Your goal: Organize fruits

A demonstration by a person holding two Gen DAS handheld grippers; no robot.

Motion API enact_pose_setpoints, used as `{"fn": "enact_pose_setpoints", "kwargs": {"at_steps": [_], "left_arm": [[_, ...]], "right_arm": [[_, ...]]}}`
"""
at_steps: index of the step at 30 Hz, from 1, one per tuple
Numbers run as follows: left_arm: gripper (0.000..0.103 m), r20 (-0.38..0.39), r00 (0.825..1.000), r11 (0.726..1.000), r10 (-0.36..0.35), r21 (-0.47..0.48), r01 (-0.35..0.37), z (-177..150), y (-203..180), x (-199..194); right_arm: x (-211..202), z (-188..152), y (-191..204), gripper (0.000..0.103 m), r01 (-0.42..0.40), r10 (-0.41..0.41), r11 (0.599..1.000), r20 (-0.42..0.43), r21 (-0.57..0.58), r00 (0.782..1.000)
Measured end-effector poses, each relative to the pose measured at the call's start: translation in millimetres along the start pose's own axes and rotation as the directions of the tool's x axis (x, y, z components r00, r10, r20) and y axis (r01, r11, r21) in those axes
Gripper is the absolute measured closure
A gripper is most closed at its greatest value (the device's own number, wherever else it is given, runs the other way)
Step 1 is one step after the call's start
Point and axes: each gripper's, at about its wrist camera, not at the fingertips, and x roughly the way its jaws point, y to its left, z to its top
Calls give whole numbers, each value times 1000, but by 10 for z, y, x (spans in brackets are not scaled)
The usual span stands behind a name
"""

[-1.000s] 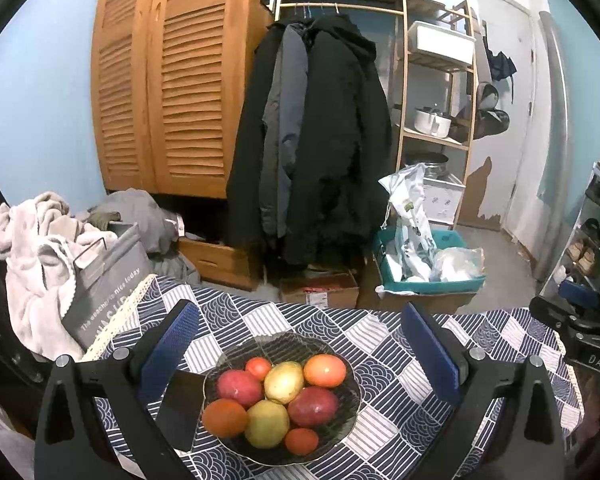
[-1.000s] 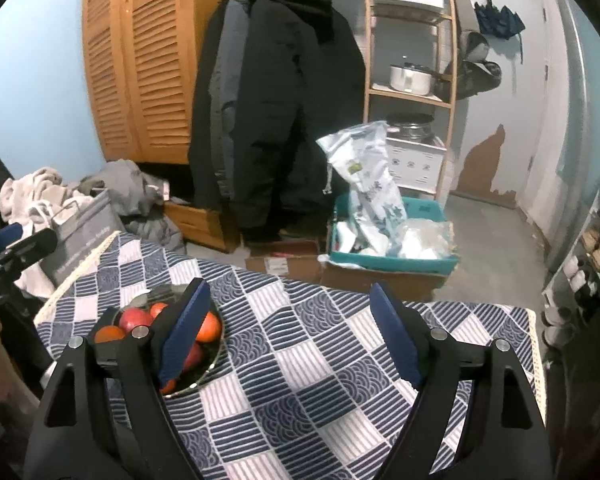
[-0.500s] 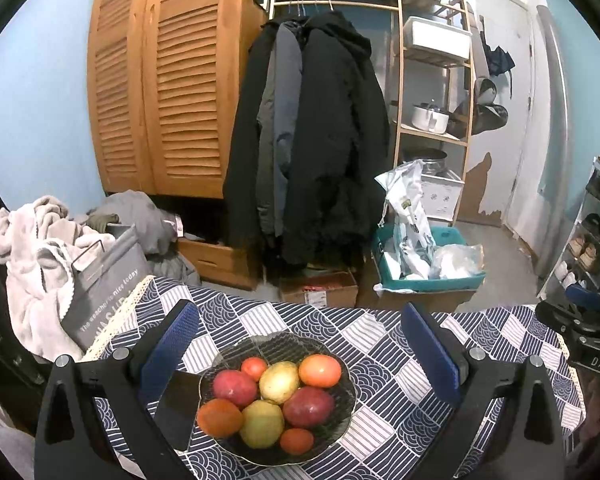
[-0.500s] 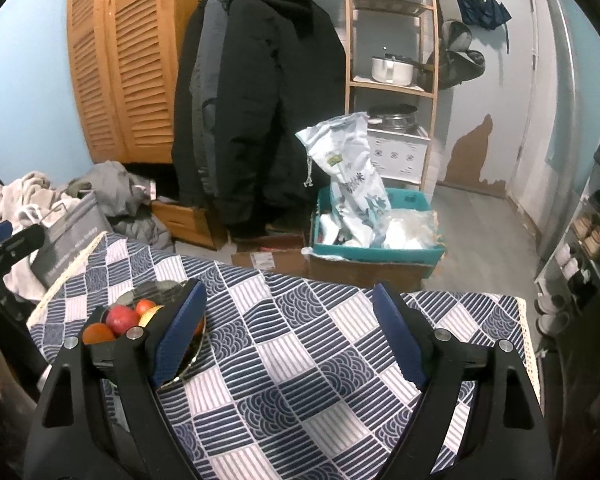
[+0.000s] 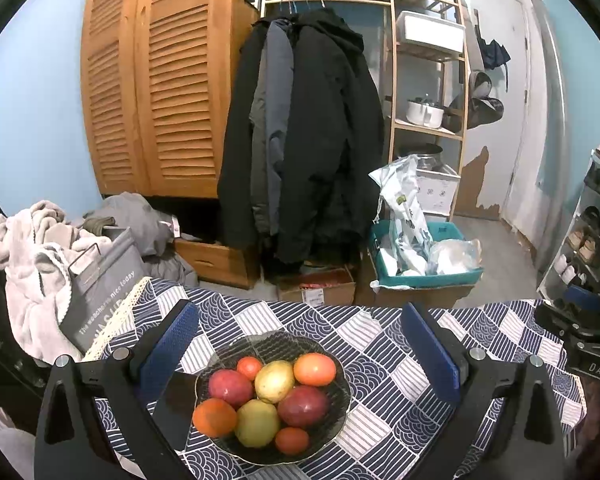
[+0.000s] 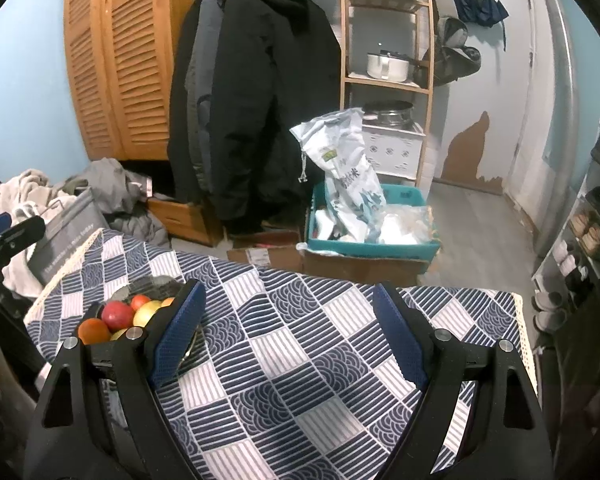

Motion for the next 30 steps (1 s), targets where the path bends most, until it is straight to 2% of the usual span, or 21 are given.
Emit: {"fn": "enact_pose_setpoints", "kwargs": {"at_steps": [30], "left_arm": [[1, -23, 999, 1000, 27, 4, -27, 34, -95, 40]], "right_arm": [[-21, -10, -46, 18, 1, -1, 1000, 0, 3, 1000]]}}
